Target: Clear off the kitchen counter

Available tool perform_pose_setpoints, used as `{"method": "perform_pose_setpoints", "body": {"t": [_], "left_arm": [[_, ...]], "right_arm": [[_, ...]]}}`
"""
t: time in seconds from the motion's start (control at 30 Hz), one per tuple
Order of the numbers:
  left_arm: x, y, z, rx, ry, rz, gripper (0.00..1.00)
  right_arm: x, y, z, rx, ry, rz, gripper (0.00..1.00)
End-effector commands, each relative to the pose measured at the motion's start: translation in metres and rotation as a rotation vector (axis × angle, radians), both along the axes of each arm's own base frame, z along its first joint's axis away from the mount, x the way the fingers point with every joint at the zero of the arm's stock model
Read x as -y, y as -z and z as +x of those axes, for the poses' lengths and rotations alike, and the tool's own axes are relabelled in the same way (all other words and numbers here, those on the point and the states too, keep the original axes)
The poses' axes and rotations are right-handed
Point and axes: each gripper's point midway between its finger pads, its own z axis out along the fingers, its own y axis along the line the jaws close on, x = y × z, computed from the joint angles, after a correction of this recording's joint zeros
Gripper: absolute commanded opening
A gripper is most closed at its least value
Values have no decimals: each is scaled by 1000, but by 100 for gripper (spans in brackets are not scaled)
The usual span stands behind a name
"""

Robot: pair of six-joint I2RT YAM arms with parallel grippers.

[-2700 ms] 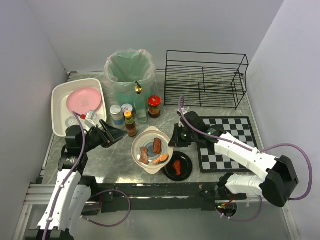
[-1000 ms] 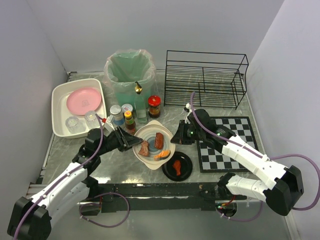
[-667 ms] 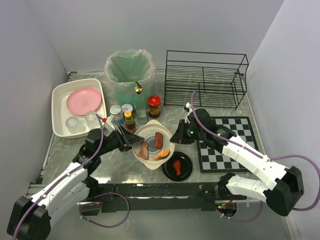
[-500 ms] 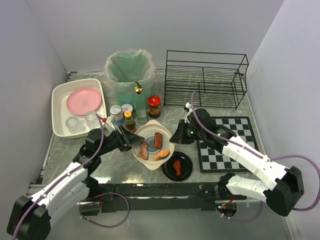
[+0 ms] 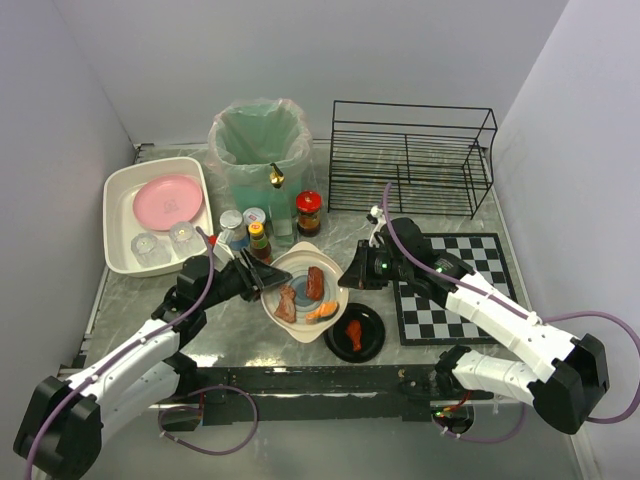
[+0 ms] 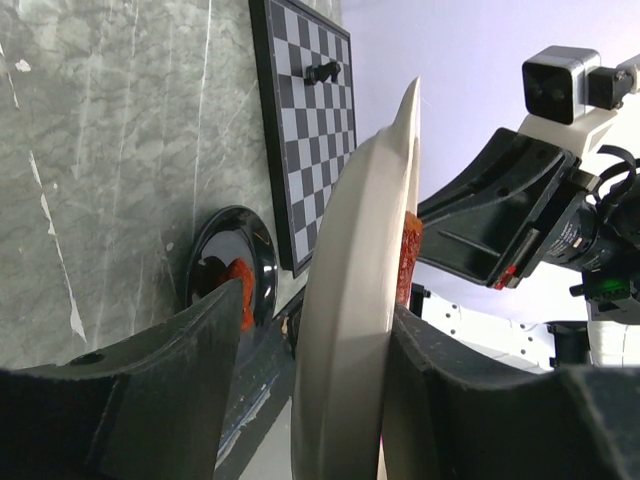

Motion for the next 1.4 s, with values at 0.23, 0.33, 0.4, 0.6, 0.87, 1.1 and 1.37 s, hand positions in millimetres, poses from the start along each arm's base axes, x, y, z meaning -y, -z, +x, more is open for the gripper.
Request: {"method": "perform_pose_setpoints", "body": {"t": [0.23, 0.33, 0.4, 0.6, 0.87, 1.1, 1.37], "left_arm": [[2, -21, 10, 59, -32, -35, 38], [4, -20, 9, 54, -17, -36, 20], [5, -20, 7, 54, -3, -39, 9], [6, -29, -2, 72, 21, -53, 1], [-4, -55, -8, 128, -19, -39, 1], [-5, -77, -9, 161, -16, -39, 1], [-1, -172, 3, 338, -10, -33, 1]], "right_arm": [[-21, -65, 2, 134, -50, 222, 0], [-20, -66, 3, 140, -42, 222, 0], [-20, -63, 4, 140, -37, 217, 0], [-22, -66, 5, 147, -43, 223, 0], [4, -84, 28, 257, 61, 103, 50], [50, -117, 55, 386, 215, -3, 58], [74, -111, 54, 392, 279, -20, 58]]}}
